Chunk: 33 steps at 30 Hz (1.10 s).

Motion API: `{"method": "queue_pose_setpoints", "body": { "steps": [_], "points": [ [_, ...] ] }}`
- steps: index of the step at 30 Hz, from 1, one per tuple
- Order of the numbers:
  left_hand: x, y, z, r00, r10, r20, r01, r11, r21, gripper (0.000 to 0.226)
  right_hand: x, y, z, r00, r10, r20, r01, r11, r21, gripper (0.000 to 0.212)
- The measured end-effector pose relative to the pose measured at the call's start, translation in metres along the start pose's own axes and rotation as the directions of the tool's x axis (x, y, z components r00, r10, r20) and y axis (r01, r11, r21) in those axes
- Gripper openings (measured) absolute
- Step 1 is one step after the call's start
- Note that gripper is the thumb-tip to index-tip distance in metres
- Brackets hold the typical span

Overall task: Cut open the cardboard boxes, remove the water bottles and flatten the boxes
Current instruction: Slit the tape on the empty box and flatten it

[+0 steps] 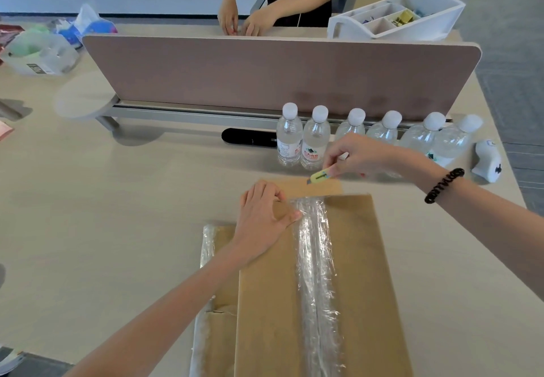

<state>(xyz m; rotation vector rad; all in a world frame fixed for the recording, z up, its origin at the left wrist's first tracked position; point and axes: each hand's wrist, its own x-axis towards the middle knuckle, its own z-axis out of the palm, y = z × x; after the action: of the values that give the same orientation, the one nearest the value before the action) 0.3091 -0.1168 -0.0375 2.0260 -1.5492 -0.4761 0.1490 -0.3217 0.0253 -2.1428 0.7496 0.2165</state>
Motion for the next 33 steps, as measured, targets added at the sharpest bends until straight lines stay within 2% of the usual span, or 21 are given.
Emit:
{"method": "queue_pose_setpoints", "body": {
  "steps": [3, 6, 9, 11, 19, 21, 27, 33],
  "points": [
    [-0.004, 0.006, 0.004, 0.991, 0.095, -0.089, -0.086, 0.991, 0.105, 0.033, -0.008, 0.007, 0.002, 0.999, 0.004, -0.045, -0.001, 0.998, 0.056, 0.007],
    [-0.005, 0.010, 0.005, 0.991, 0.058, -0.119, -0.046, 0.994, 0.099, 0.031, -0.008, 0.000, 0.013, 1.000, -0.015, -0.006, 0.016, 0.993, 0.113, 0.007],
    [0.001, 0.013, 0.003, 0.991, -0.134, -0.028, 0.133, 0.990, -0.035, 0.030, -0.003, -0.006, 0.020, 1.000, -0.019, 0.010, 0.018, 0.994, 0.112, 0.004],
    [0.006, 0.015, 0.001, 0.975, -0.213, 0.061, 0.218, 0.972, -0.088, 0.032, 0.001, -0.009, 0.023, 0.999, -0.015, 0.035, 0.011, 0.995, 0.099, 0.005],
    [0.009, 0.014, -0.004, 0.958, -0.253, 0.135, 0.271, 0.953, -0.137, 0.034, 0.007, -0.012, 0.024, 0.996, 0.015, 0.092, -0.025, 0.994, 0.106, 0.009],
    [0.009, 0.014, -0.003, 0.958, -0.252, 0.135, 0.270, 0.953, -0.135, 0.034, 0.011, -0.015, 0.024, 0.995, 0.009, 0.100, -0.016, 0.997, 0.072, 0.008],
    [0.007, 0.014, -0.002, 0.956, -0.249, 0.158, 0.272, 0.951, -0.147, 0.035, 0.023, -0.026, 0.010, 0.977, 0.028, 0.212, 0.009, 0.985, -0.173, 0.005],
    [0.007, 0.014, 0.001, 0.961, -0.222, 0.164, 0.241, 0.964, -0.112, 0.034, 0.011, -0.012, -0.003, 0.975, 0.065, 0.212, -0.027, 0.984, -0.176, 0.007]
  ]
}}
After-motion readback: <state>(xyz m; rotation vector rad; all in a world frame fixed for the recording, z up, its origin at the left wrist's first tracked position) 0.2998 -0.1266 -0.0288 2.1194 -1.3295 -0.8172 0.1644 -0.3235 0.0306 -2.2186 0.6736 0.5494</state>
